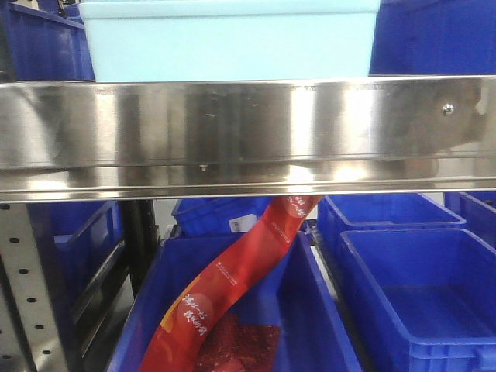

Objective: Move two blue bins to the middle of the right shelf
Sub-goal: 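Withdraw both grippers back from the stacked light-blue bins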

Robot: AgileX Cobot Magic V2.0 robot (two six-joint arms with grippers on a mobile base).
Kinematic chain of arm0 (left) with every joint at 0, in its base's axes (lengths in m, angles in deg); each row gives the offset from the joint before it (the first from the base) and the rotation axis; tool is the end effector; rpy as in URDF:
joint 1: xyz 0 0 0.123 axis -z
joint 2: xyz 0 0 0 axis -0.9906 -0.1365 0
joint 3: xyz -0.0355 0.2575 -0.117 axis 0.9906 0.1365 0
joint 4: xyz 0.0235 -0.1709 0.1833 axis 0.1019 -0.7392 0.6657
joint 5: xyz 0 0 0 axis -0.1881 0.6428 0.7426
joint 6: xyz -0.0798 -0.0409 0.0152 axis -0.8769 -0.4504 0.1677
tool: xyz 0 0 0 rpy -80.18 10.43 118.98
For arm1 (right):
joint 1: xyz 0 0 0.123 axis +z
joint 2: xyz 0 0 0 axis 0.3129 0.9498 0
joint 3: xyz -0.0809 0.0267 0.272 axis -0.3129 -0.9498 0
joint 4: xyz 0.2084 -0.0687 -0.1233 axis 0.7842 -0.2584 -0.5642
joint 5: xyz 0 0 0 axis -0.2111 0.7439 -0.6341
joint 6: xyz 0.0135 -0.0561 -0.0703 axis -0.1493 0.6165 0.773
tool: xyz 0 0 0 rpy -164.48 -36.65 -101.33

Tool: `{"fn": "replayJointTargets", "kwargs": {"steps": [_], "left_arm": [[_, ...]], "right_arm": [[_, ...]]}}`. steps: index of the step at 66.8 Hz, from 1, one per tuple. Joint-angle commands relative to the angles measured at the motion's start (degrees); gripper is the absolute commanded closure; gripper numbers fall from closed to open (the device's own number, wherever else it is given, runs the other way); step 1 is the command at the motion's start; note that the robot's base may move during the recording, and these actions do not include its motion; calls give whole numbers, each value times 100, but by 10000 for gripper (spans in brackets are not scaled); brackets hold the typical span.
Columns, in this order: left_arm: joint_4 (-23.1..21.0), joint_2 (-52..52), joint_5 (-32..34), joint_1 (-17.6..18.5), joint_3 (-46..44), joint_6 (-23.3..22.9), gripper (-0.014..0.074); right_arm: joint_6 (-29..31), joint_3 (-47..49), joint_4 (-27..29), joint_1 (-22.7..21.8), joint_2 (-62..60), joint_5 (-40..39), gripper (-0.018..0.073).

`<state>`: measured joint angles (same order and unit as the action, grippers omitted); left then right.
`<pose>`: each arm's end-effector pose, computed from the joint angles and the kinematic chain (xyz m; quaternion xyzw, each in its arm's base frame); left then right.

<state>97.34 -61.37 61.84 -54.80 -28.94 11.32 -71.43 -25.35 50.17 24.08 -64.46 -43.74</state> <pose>0.0967 -0.0471 0.3606 0.1163 0.6839 -0.1991 0.6921 0.0563 0.0058 0.2123 -0.0174 0.6821 0.0559 0.7289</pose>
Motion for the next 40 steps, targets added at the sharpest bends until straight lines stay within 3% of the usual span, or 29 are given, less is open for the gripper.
{"fn": "replayJointTargets", "kwargs": {"steps": [1, 9, 40], "left_arm": [[29, 35, 114, 32, -9, 15, 707], [29, 36, 104, 32, -9, 15, 707], [29, 36, 104, 32, -9, 15, 707]], "right_arm": [[140, -13, 33, -26, -36, -17, 726], [455, -13, 164, -26, -36, -17, 726], [452, -13, 215, -26, -36, 82, 726]]}}
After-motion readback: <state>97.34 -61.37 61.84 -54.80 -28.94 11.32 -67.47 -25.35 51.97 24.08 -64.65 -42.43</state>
